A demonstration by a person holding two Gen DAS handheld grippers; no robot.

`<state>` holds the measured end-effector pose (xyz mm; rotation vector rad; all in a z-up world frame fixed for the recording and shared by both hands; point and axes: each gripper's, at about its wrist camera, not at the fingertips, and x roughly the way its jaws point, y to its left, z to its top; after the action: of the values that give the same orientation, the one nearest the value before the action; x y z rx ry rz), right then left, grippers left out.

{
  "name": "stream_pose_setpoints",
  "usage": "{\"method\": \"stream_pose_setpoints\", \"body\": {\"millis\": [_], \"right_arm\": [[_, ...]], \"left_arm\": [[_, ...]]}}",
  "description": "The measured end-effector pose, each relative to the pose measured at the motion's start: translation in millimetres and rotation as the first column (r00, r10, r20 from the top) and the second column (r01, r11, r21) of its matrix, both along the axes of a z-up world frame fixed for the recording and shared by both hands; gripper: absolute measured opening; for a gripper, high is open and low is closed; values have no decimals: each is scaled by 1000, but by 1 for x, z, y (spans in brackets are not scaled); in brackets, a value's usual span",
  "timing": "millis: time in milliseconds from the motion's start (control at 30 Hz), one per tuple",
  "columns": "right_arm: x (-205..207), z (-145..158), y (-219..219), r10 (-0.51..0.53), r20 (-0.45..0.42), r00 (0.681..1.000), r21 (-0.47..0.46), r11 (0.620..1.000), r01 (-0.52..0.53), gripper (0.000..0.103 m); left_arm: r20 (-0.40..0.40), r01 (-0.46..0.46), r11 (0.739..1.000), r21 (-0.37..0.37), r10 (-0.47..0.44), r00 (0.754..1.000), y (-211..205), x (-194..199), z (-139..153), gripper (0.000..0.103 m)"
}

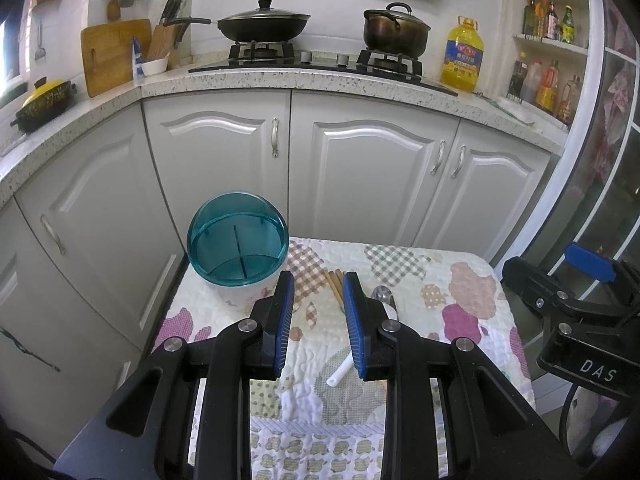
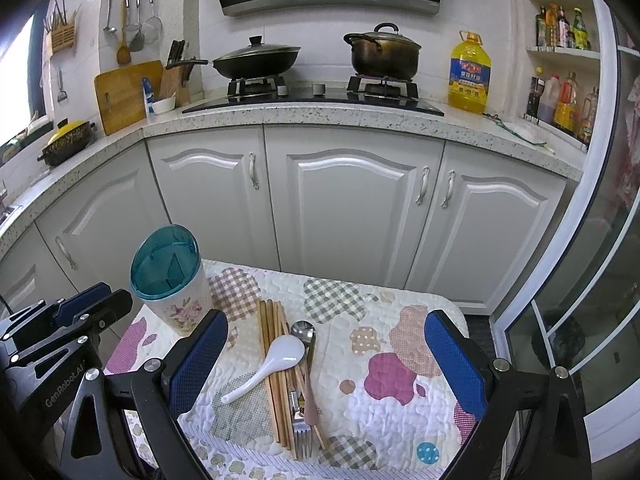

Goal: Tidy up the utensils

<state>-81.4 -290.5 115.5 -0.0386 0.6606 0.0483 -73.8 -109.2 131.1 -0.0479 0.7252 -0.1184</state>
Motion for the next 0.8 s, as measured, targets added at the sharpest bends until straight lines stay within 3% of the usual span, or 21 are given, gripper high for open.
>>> {"method": "stream_pose_setpoints", "body": {"millis": [800], "right_arm": [[4,-7,-2,25,-28,999,3,1000,-25,98]], "left_arm": [[-10,-4,1000,1,4,1000,-2,2,-7,24]]}}
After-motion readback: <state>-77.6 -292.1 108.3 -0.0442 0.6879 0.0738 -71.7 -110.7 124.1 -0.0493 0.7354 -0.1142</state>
